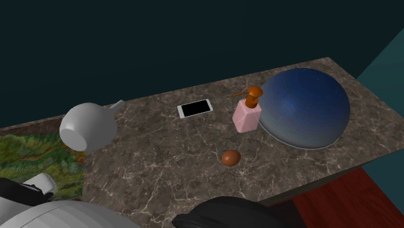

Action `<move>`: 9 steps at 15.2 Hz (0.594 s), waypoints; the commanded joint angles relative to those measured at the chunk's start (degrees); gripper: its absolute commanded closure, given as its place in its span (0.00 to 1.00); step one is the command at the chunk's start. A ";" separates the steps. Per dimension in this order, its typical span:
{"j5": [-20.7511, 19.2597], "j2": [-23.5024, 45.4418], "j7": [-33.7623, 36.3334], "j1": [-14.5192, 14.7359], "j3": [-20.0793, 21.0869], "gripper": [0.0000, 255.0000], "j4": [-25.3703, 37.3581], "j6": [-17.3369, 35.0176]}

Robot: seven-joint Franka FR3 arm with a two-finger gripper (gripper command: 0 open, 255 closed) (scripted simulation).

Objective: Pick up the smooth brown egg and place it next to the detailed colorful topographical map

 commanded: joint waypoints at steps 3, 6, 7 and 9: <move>0.61 -1.41 -0.42 0.13 0.33 0.00 3.29 -4.67; 0.61 -1.42 -0.42 0.13 0.33 0.00 3.29 -4.67; 0.61 -1.42 -0.42 0.13 0.33 0.00 3.29 -4.67; 0.61 -1.41 -0.42 0.13 0.33 0.00 3.29 -4.67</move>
